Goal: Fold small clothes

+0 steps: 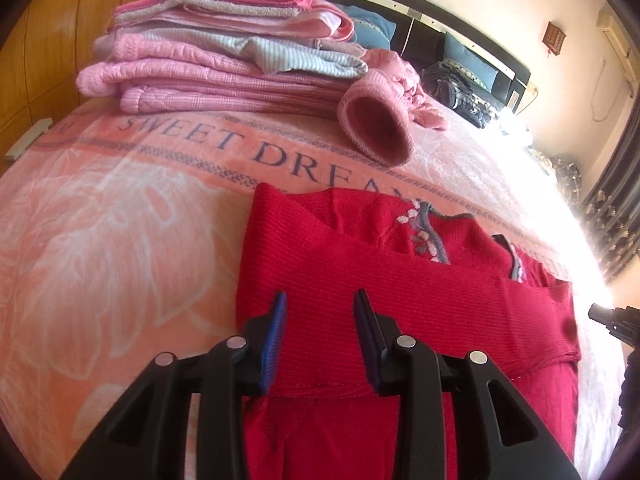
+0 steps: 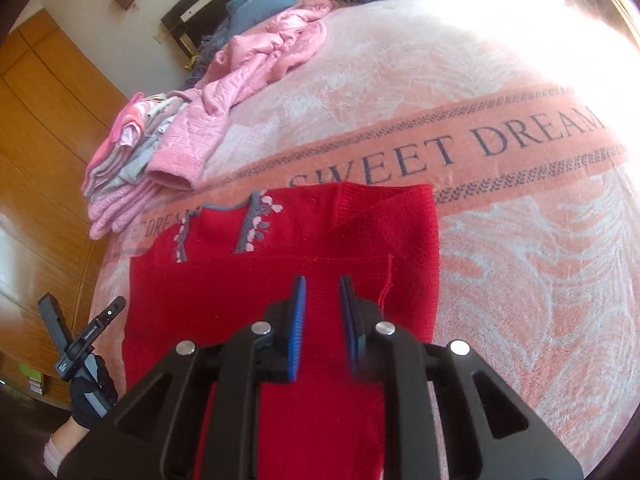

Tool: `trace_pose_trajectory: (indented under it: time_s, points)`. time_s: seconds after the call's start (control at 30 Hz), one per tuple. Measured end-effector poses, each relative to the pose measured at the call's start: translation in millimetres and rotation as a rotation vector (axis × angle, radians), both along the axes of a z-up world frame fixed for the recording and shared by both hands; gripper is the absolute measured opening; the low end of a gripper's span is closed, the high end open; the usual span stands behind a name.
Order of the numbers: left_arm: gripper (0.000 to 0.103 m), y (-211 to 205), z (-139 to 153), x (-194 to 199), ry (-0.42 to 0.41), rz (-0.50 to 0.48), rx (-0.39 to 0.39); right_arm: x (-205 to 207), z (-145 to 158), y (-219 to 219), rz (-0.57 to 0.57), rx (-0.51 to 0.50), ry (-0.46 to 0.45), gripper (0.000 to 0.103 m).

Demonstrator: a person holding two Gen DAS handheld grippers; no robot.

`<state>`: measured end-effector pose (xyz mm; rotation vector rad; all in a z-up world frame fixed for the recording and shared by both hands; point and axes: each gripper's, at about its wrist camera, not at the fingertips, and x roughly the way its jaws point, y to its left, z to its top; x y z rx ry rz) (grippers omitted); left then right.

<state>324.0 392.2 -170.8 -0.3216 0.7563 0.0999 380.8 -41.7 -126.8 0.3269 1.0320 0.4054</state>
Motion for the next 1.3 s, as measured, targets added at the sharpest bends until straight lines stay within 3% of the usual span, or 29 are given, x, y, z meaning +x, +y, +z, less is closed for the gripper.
trace_pose_trajectory:
  time_s: [0.17, 0.37, 0.9, 1.07, 1.13, 1.2, 1.3]
  points:
    - [0.04, -22.9, -1.3, 6.3, 0.021, -0.057, 0.004, -7.9, -12.0, 23.0, 0.079, -0.049, 0.042, 0.018]
    - [0.04, -28.0, -23.1, 10.0, 0.086, -0.075, 0.045, -7.7, -49.4, 19.6, 0.051, -0.158, 0.109, 0.017]
    - [0.042, -20.7, -39.2, 11.9, 0.109, -0.091, 0.088, -8.7, -67.0, 4.8, 0.031, -0.077, 0.122, 0.015]
    - [0.043, -21.6, -36.7, 16.3, 0.138, -0.078, 0.088, -8.3, -62.8, 9.3, 0.034, -0.107, 0.119, 0.015]
    - [0.043, -16.7, -26.7, 12.1, 0.176, -0.027, 0.026, -14.4, -50.3, 10.0, -0.002, -0.117, 0.131, 0.02]
    - [0.043, -10.5, -13.4, 0.0, 0.212, 0.002, -0.058, -30.3, -27.9, 12.1, 0.006, -0.124, 0.116, 0.037]
    - [0.044, -16.2, 16.3, -32.3, 0.265, -0.013, -0.032, -67.5, 12.5, 19.9, 0.059, -0.21, 0.062, 0.05]
